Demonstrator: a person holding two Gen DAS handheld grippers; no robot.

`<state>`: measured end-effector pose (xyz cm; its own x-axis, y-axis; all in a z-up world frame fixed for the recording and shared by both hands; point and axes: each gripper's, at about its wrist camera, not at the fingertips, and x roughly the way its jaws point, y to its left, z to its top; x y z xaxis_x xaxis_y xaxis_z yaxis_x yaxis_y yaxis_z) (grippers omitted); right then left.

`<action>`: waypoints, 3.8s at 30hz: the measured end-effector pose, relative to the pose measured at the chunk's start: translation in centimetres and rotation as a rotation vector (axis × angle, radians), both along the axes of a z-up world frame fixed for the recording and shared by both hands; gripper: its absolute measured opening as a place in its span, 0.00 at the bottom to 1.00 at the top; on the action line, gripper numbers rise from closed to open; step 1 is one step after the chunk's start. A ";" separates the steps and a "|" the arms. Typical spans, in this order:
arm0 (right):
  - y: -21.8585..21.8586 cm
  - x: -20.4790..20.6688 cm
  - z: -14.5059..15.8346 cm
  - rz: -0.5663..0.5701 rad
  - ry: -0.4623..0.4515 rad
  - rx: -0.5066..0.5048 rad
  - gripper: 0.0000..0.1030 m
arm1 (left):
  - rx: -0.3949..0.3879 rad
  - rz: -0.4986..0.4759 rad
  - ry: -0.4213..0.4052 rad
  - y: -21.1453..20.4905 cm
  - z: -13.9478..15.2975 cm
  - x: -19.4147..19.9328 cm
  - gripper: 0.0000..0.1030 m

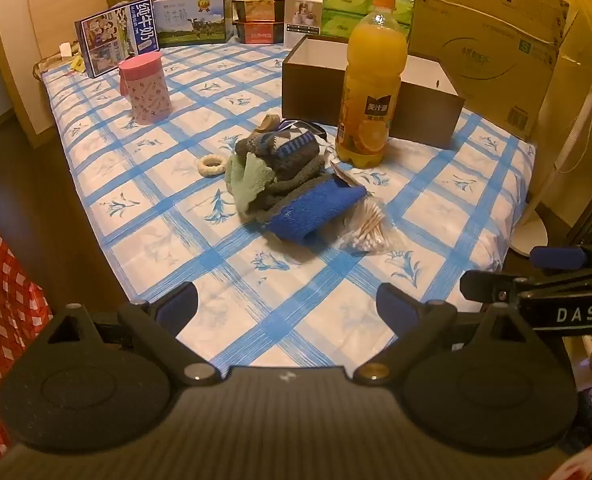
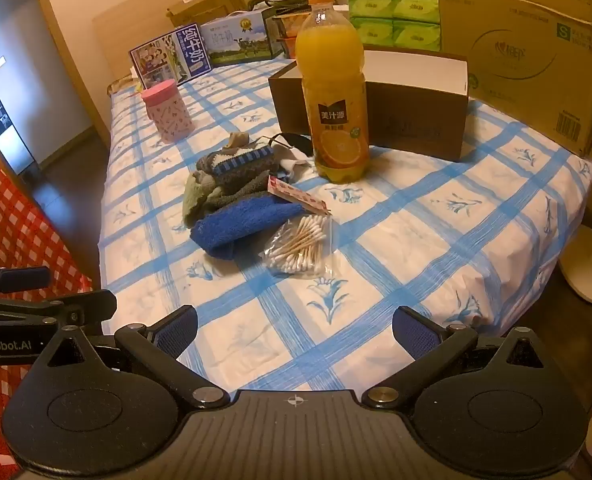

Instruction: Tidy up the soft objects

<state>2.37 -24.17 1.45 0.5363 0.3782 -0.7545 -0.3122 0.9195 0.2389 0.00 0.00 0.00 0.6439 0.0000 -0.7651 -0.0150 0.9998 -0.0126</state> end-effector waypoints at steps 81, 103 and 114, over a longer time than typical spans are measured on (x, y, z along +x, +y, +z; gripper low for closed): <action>0.3 0.5 0.0 0.001 0.002 -0.002 1.00 | 0.002 -0.001 0.008 -0.6 -0.8 0.3 0.92; -0.2 1.4 -0.6 -0.007 -0.021 0.062 1.00 | -0.009 0.013 0.009 1.6 -1.0 1.8 0.92; -1.0 2.8 -1.6 -0.012 -0.037 0.112 1.00 | -0.023 0.024 -0.013 2.8 -1.3 3.1 0.87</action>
